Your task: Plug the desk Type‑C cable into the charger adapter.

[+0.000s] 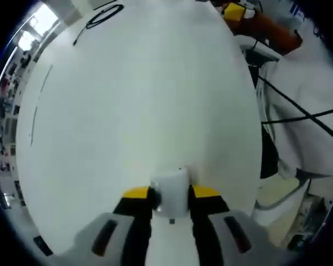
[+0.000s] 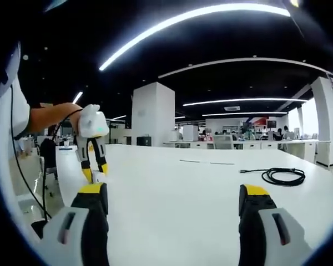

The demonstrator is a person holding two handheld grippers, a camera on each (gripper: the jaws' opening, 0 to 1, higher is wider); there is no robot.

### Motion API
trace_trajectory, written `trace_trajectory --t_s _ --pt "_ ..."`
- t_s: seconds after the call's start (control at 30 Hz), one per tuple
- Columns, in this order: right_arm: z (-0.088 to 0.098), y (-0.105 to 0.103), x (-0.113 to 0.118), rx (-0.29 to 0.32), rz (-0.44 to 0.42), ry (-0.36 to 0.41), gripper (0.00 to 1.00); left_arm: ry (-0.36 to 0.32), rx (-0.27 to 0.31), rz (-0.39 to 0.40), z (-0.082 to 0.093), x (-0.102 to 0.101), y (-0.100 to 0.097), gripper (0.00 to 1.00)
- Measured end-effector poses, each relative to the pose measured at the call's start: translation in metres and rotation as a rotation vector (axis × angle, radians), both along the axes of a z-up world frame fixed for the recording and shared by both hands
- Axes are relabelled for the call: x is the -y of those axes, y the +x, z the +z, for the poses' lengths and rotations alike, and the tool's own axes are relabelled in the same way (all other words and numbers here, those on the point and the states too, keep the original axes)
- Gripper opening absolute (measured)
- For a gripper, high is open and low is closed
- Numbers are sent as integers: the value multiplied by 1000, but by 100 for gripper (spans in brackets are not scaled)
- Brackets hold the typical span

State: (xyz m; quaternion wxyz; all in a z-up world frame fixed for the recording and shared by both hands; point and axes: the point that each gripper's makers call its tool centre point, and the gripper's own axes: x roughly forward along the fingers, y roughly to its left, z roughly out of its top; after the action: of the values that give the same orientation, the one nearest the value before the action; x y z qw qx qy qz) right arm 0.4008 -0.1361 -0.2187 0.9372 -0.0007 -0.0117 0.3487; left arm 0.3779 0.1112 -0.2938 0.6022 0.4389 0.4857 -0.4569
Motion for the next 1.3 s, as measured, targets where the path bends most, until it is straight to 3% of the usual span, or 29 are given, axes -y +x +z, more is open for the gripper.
trace_trajectory --t_s 0.33,0.9,1.13,1.3 --pt "5 -1 3 34 -6 -19 100 4 -1 -7 0 2 -2 25" --pt "0 0 4 12 -9 -23 100 1 -7 -32 0 5 -10 25" --pt "-4 0 2 2 -5 -30 99 -23 -26 -27 1 5 -10 24" --pt "-5 0 2 -2 -1 -29 99 -54 -23 -21 11 13 -15 24"
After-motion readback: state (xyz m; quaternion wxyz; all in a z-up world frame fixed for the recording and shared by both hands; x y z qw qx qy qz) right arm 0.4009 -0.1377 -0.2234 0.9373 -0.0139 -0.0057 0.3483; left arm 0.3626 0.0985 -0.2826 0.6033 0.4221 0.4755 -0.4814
